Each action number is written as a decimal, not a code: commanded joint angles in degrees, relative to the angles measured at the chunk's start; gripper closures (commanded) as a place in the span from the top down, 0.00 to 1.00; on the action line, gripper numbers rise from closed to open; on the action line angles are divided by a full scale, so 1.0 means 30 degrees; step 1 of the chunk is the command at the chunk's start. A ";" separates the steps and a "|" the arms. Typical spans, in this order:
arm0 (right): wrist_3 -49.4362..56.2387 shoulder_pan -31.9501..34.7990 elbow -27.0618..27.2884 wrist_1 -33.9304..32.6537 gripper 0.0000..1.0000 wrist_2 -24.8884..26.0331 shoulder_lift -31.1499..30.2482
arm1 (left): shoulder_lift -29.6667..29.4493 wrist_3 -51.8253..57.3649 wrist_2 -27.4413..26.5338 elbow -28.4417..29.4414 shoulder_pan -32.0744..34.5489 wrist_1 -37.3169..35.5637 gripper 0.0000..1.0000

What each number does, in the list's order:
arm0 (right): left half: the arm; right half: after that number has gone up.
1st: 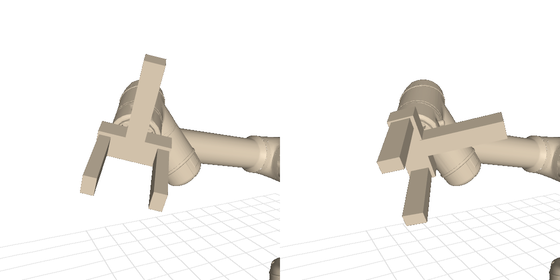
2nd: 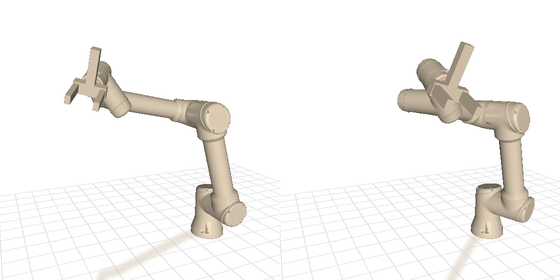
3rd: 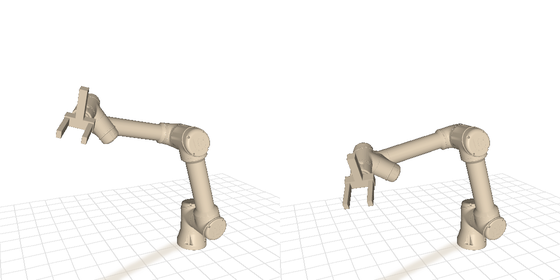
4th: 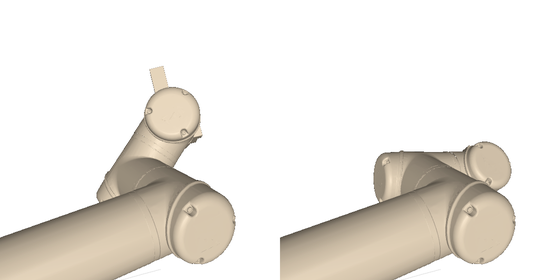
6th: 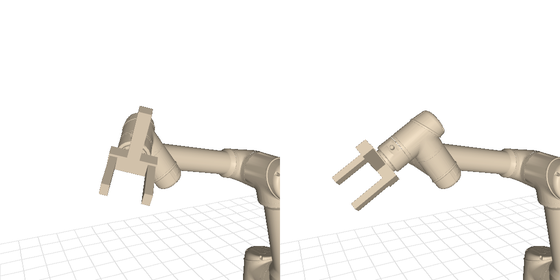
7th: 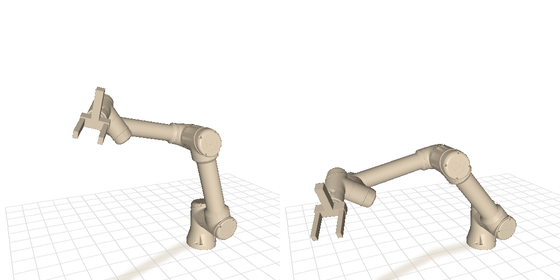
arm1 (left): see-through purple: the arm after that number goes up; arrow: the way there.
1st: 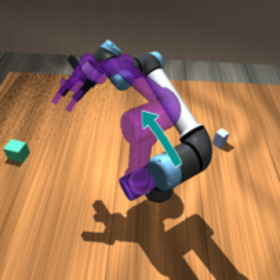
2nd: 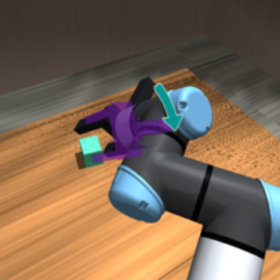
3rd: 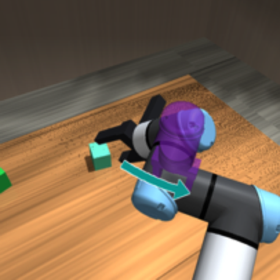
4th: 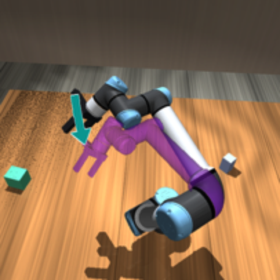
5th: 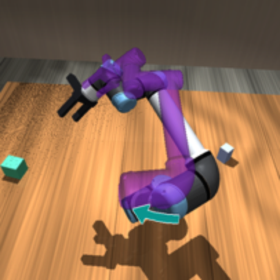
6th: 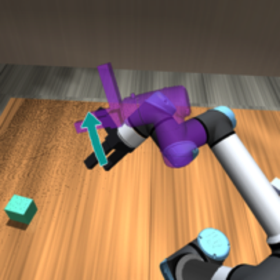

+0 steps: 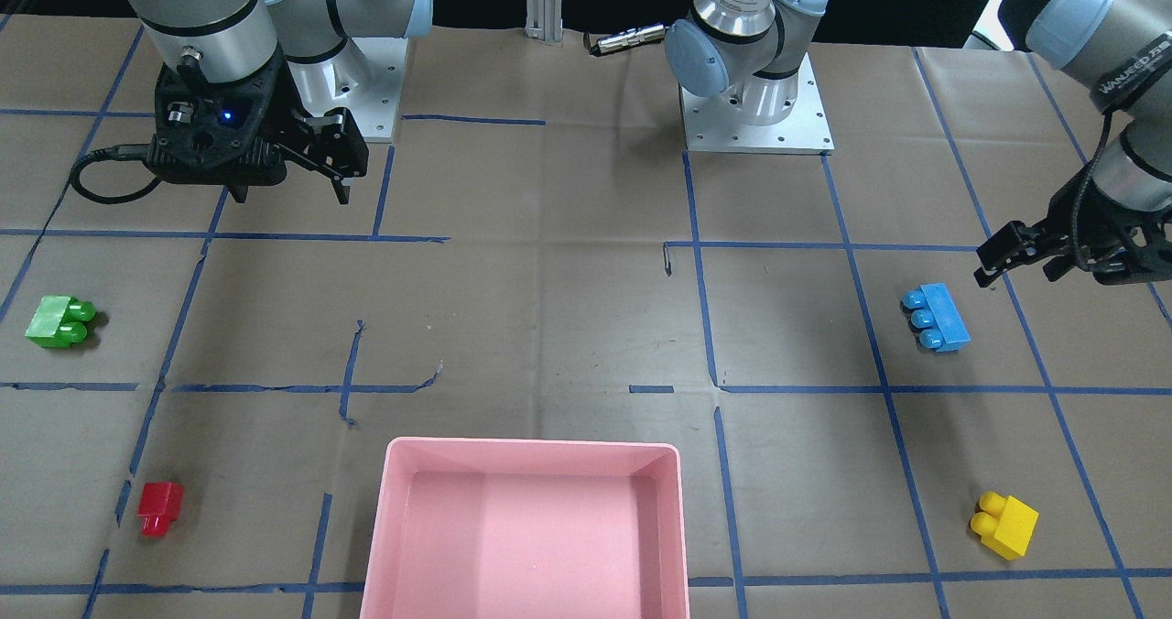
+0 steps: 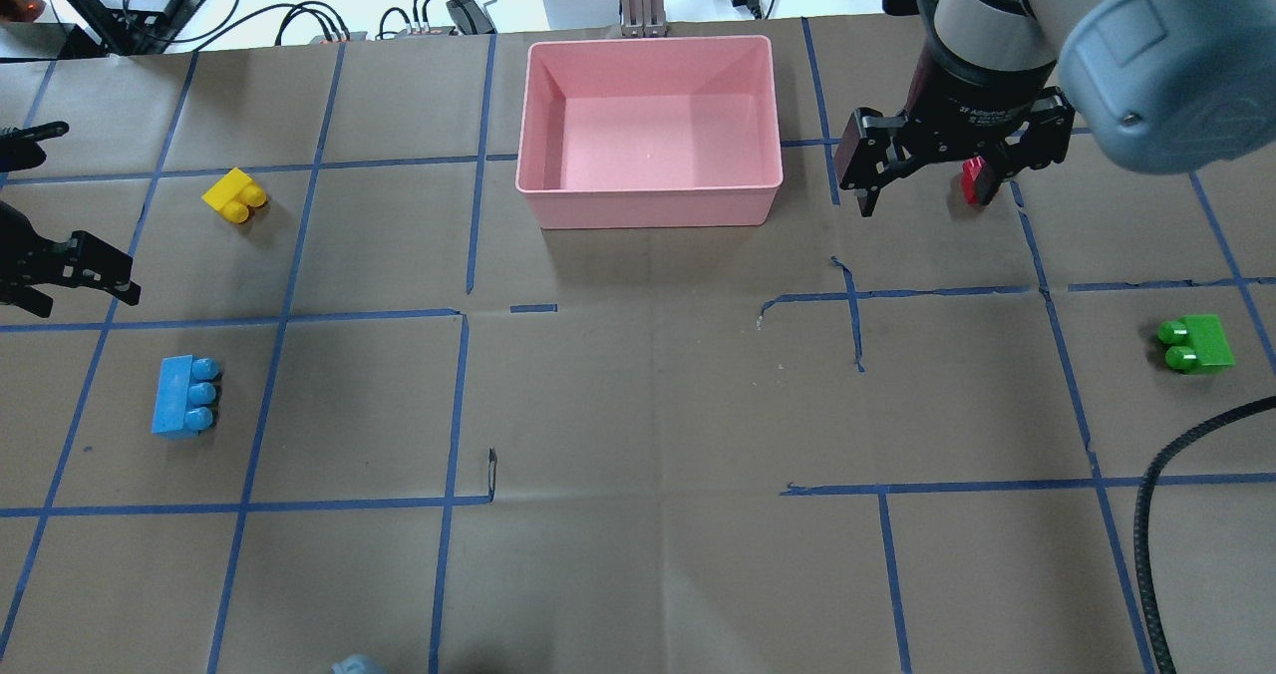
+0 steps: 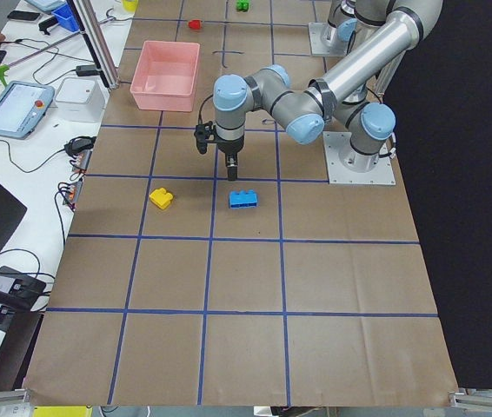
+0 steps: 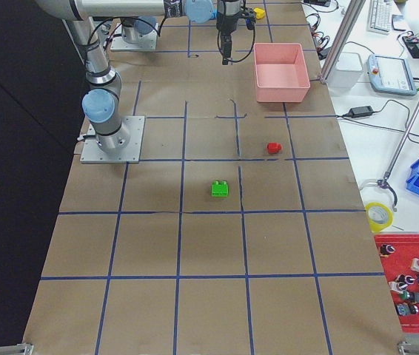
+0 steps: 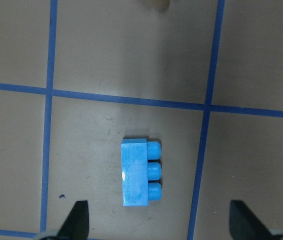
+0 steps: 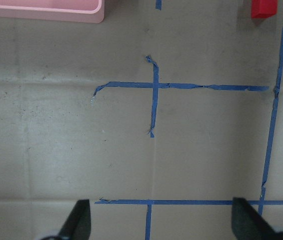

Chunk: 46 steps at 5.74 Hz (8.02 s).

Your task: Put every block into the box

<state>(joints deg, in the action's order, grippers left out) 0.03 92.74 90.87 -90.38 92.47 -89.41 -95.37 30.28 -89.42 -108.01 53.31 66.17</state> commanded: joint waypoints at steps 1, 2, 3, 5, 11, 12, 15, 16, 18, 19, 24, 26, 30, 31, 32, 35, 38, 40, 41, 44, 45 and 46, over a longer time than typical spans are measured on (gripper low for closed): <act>0.1970 -0.1779 0.0032 0.0009 1.00 0.0057 -0.0194 | -0.0928 0.0130 0.0042 -0.2102 -0.0542 -0.3082 0.99; 0.4852 -0.3910 0.0033 0.0009 1.00 0.0057 -0.0485 | -0.1340 0.0074 0.0158 -0.2925 -0.0893 -0.3884 0.98; 0.7898 -0.6165 0.0033 0.0009 1.00 -0.0030 -0.0633 | -0.1751 0.0045 0.0217 -0.3513 -0.0925 -0.4849 0.98; 1.1138 -1.0386 0.0787 -0.1532 1.00 -0.0381 -0.0489 | -0.3679 0.0364 0.0188 -0.3724 -0.0954 -0.6988 0.98; 1.3022 -1.3918 0.6829 -1.2928 1.00 -0.0558 0.3602 | -0.4304 0.0425 0.0217 -0.3929 -0.0925 -0.7232 0.71; 1.3577 -1.4154 0.6945 -1.4100 1.00 -0.0529 0.4832 | -0.4304 0.0454 0.0217 -0.3900 -0.0925 -0.7232 0.57; 1.3992 -1.4479 0.7353 -1.4404 1.00 -0.0237 0.5984 | -0.3607 0.0455 0.0189 -0.3173 -0.0693 -0.6884 0.28; 1.3993 -1.4479 0.7879 -1.4956 1.00 -0.0178 0.6074 | -0.2875 0.0454 0.0188 -0.1050 -0.0459 -0.3806 0.27; 1.4022 -1.4508 0.8089 -1.5427 1.00 -0.0178 0.6395 | -0.2660 -0.0156 0.0188 0.5733 0.1553 0.4392 0.27; 1.4022 -1.4624 0.8089 -1.5488 0.99 -0.0119 0.6542 | -0.3214 -0.1988 0.1029 0.8320 0.2928 0.6603 0.27; 1.4051 -1.4713 0.8089 -1.5197 0.29 0.0585 0.6456 | -1.0670 -0.8527 0.1041 1.9806 1.3498 0.7797 0.27; 1.3964 -1.4684 0.7013 -1.2901 0.05 0.0585 0.5118 | -1.3754 -1.0031 0.0165 2.1295 1.6058 0.6896 0.27; 1.3876 -1.0827 0.0312 -0.4727 0.05 -0.2909 0.2940 | -1.5379 -1.1607 0.0217 2.1003 1.6301 0.5131 0.99; 1.3760 -0.9685 -0.0516 -0.3026 0.06 -0.4033 0.2969 | -1.4914 -1.1645 0.0101 2.1206 1.6272 0.5131 0.99; 1.2134 -0.7934 -0.0756 -0.2776 0.06 -0.6104 0.2998 | -1.3720 -1.1587 0.0100 2.0976 1.5924 0.5421 0.99; 0.8111 -0.2749 -0.2154 -0.4956 0.05 -1.2185 0.5589 | -1.0087 -0.9815 0.0188 1.9666 1.2710 0.7733 0.99; 0.8104 0.0454 -0.5141 -1.0322 0.05 -1.2130 1.0836 | -0.8259 0.0221 0.0248 1.6377 0.6650 0.7651 0.99; 0.8249 0.1367 -0.7513 -1.1559 0.26 -1.2044 1.3126 | -0.8958 0.7794 0.0159 1.6345 0.3862 0.7011 0.99; 0.8280 0.1516 -0.7671 -1.1447 0.91 -1.1898 1.3135 | -0.9426 1.0824 0.0043 1.6287 0.3357 0.6745 0.99; 0.8309 0.1169 -0.7439 -0.9877 1.00 -1.1374 1.2116 | -1.2438 1.0799 0.0100 1.6199 0.3527 0.3938 0.99; 0.8309 0.0296 -0.7351 -0.6964 1.00 -0.9426 1.0399 | -1.3115 1.0767 0.0100 1.5937 0.3586 0.2828 0.99; 0.8802 -0.0902 -0.7205 -0.3367 0.97 -0.5491 0.8612 | -1.3702 1.0767 0.0100 1.5528 0.3615 0.1657 0.99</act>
<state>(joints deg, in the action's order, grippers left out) 25.43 93.12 68.89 -109.99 66.58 -58.61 -134.59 62.65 -89.13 -60.40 64.05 74.42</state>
